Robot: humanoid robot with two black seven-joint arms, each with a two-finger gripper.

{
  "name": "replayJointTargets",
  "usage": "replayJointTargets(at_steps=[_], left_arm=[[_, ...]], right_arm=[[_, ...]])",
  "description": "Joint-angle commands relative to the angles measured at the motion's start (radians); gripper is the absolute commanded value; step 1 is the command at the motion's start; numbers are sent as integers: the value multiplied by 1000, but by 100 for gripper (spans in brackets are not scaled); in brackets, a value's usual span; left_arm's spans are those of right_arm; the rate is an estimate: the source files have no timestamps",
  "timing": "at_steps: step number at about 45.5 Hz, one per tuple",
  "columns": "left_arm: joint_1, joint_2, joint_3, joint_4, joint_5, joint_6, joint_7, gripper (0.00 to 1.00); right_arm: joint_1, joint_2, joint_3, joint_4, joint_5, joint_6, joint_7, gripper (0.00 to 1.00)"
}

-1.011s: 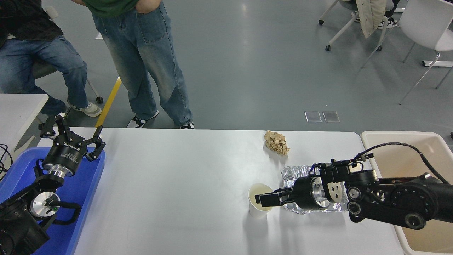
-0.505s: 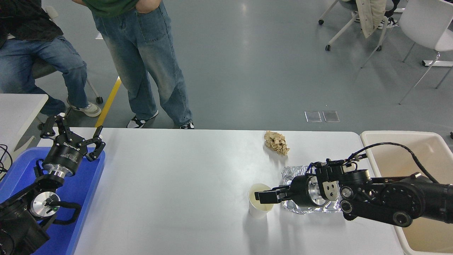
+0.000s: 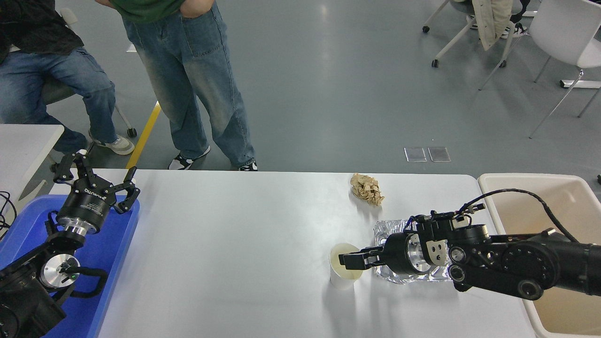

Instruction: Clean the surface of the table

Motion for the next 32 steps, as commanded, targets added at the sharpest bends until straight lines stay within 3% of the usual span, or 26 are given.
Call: replayJointTargets(at_steps=[1, 17, 32], left_arm=[[0, 0, 0, 0, 0, 1, 0, 100], [0, 0, 0, 0, 0, 1, 0, 100], [0, 0, 0, 0, 0, -1, 0, 100]], right_arm=[[19, -5, -20, 2, -4, 5, 0, 43], [143, -16, -167, 25, -45, 13, 8, 0], [206, -15, -248, 60, -79, 20, 14, 0]])
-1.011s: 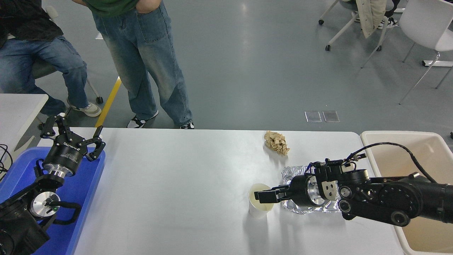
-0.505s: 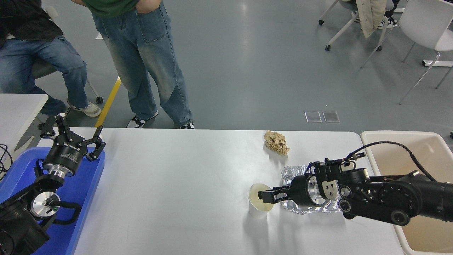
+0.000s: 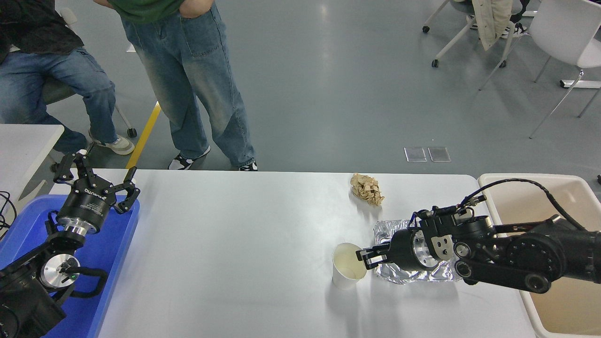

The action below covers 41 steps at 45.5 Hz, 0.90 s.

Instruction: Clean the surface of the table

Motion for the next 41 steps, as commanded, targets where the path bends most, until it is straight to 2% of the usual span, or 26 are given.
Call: replayJointTargets(at_steps=[1, 9, 14, 20, 26, 33, 41], left_arm=[[0, 0, 0, 0, 0, -1, 1, 100], [0, 0, 0, 0, 0, -1, -1, 100], [0, 0, 0, 0, 0, -1, -1, 100], [0, 0, 0, 0, 0, -1, 1, 100], [0, 0, 0, 0, 0, -1, -1, 100], [0, 0, 0, 0, 0, 1, -1, 100], [0, 0, 0, 0, 0, -1, -1, 100]], right_arm=[[66, -1, -72, 28, -20, 7, 5, 0], [147, -15, -70, 71, 8, 59, 7, 0], [224, -62, -69, 133, 86, 105, 17, 0], [364, -195, -61, 255, 144, 154, 23, 0], [425, -315, -20, 290, 160, 236, 45, 0], [431, -470, 132, 305, 160, 387, 54, 0], [431, -606, 276, 318, 163, 489, 68, 0]])
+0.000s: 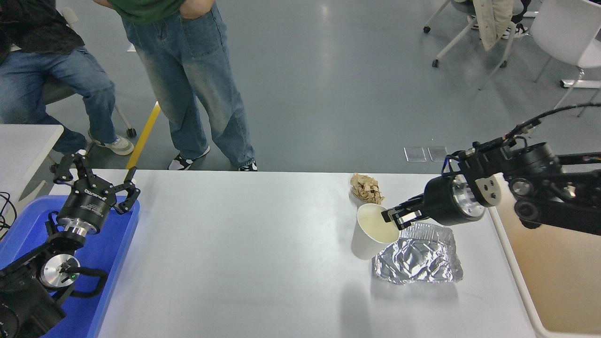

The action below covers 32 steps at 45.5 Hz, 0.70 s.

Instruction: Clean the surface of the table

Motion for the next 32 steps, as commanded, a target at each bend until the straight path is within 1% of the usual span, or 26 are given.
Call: replayJointTargets(at_steps=[1, 5, 10, 11, 14, 19, 25, 32], left_arm=[[0, 0, 0, 0, 0, -1, -1, 100], [0, 0, 0, 0, 0, 1, -1, 100], [1, 0, 0, 0, 0, 1, -1, 100], [1, 0, 0, 0, 0, 1, -1, 100], [1, 0, 0, 0, 0, 1, -1, 100], [1, 0, 0, 0, 0, 1, -1, 100], [1, 1, 0, 0, 0, 1, -1, 100], [1, 1, 0, 0, 0, 1, -1, 100]], right_arm=[[29, -202, 189, 32, 18, 161, 22, 0], [24, -265, 242, 30, 49, 180, 24, 0], [13, -354, 246, 24, 56, 174, 22, 0], [7, -398, 248, 21, 58, 171, 22, 0], [-2, -458, 246, 17, 78, 161, 24, 0], [-7, -523, 237, -9, 121, 148, 24, 0], [-36, -569, 223, -60, 174, 89, 25, 0], [-125, -571, 217, -141, 213, -19, 25, 0]])
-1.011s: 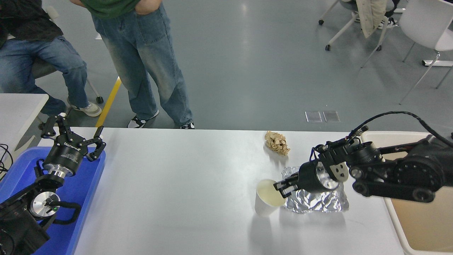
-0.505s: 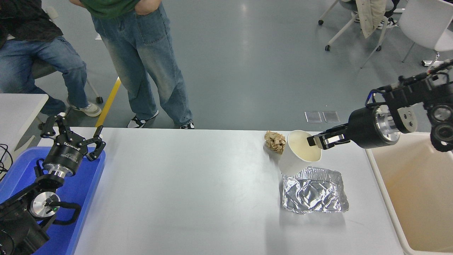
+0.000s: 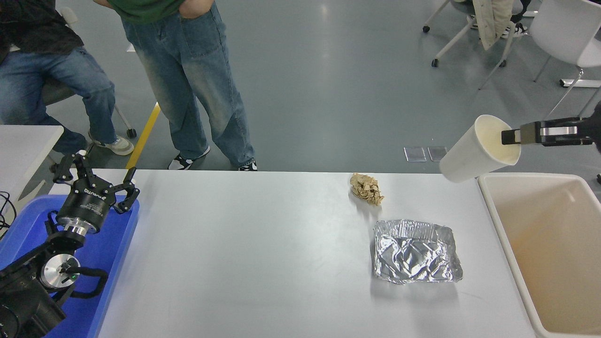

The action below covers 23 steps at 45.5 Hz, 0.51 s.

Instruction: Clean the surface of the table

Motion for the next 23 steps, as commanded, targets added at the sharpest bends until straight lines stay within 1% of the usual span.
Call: replayJointTargets(at_steps=[1, 8, 14, 23], left_arm=[[0, 1, 0, 0, 0, 0, 0, 100], [0, 1, 0, 0, 0, 0, 0, 100], [0, 1, 0, 0, 0, 0, 0, 100], [0, 1, 0, 0, 0, 0, 0, 100]], right_arm=[[-102, -64, -3, -101, 66, -130, 3, 0], [-218, -45, -5, -134, 82, -285, 8, 0], [-343, 11, -3, -199, 114, -402, 6, 0], [-522, 139, 3, -384, 160, -537, 8, 0]])
